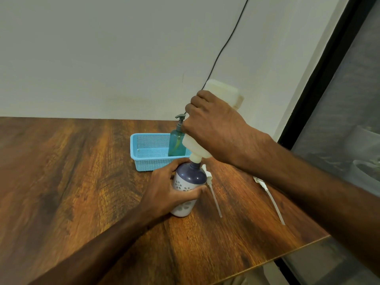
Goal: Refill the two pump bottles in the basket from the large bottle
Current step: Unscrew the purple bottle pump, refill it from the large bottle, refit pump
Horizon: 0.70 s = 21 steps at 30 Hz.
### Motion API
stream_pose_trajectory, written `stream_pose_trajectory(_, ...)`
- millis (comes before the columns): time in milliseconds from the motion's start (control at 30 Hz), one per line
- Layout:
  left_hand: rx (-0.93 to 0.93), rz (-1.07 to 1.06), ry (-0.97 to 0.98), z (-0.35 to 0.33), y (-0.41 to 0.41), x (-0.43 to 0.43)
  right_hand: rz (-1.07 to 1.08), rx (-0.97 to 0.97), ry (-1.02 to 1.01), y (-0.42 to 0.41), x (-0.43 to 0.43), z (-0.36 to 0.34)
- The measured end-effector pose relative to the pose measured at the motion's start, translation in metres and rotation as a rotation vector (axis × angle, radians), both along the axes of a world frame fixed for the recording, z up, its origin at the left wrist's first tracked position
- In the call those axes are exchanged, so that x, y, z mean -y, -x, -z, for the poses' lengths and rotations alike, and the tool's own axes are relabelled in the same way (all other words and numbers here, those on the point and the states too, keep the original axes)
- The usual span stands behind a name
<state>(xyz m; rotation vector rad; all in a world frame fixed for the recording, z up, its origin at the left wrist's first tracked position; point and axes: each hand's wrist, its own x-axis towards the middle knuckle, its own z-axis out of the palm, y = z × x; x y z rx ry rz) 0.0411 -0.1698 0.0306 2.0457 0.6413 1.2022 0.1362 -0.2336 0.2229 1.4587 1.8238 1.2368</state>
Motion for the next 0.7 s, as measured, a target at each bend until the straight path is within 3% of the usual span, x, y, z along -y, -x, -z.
stream_pose_trajectory(700, 0.007, 0.004, 0.019, 0.0032, -0.0022, -0.0015, -0.045, 0.006, -0.023, 0.0030, 0.0046, 0.0003)
